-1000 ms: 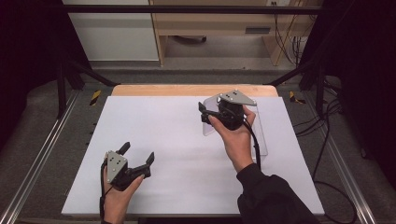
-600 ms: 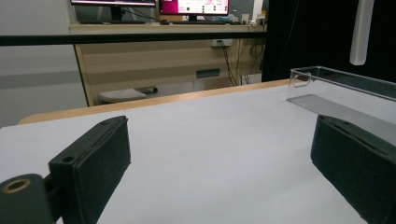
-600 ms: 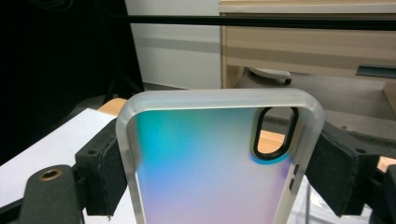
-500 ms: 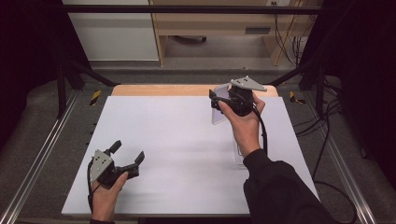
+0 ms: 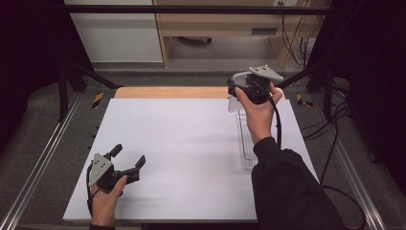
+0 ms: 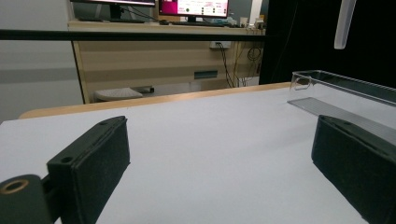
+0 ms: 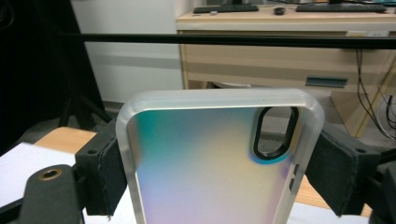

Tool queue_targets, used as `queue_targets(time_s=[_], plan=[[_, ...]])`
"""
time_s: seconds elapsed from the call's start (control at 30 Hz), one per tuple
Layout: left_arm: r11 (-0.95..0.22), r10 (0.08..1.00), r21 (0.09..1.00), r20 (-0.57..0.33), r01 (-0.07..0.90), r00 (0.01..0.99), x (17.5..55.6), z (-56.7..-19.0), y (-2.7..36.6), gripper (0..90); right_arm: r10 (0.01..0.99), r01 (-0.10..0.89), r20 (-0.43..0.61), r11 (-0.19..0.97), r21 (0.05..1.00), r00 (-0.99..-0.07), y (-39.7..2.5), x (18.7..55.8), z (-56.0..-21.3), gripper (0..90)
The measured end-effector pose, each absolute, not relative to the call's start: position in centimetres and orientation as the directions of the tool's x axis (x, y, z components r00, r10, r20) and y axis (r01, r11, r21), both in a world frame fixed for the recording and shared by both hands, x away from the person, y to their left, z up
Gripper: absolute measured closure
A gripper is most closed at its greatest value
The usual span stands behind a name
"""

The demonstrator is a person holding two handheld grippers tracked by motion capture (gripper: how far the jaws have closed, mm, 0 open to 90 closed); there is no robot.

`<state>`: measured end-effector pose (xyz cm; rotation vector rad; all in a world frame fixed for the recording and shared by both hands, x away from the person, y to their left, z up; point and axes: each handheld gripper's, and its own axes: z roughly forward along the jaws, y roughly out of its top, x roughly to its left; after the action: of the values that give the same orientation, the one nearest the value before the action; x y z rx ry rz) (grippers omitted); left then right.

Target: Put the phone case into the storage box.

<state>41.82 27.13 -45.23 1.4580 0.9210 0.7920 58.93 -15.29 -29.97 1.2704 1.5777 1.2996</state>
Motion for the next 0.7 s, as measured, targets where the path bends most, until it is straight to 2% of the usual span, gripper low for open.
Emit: queue_targets(time_s=[0.7], plan=[[0.002, 0.884, 0.996, -0.042, 0.085, 0.465, 41.8, -45.2, 27.1, 2.0, 0.989, 0.256, 0.078, -0.043, 0.966, -0.129, -18.5, 62.0, -32.5, 17.8]])
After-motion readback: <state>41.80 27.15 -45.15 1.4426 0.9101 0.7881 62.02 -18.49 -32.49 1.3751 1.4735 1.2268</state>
